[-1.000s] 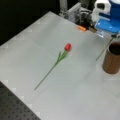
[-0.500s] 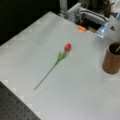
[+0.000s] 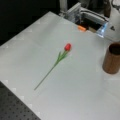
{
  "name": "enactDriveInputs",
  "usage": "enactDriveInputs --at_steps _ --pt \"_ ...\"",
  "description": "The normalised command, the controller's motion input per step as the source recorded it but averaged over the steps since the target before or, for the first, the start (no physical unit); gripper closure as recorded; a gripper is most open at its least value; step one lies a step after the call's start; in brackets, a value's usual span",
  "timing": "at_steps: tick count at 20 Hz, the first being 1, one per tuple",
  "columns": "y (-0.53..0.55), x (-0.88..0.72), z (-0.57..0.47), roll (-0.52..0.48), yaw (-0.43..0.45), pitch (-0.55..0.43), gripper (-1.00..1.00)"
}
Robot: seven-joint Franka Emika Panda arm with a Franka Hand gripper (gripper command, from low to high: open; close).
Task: Flower insertion into a vase
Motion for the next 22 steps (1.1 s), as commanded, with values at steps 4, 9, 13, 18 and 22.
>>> enactDriveInputs --at_steps 4,9,13,18,22 --pt "0.01 -0.4 -0.16 0.114 -0.094 -0.01 1.0" --pt "0.03 -0.28 -0.16 0.072 -0.073 0.112 1.0" --pt "0.09 -0.1 -0.09 0.068 -0.049 0.241 1.0" --pt "0.12 0.09 -0.03 0.045 0.004 0.353 1.0" --pt "0.12 0.23 0.05 0.079 -0.001 0.485 1.0"
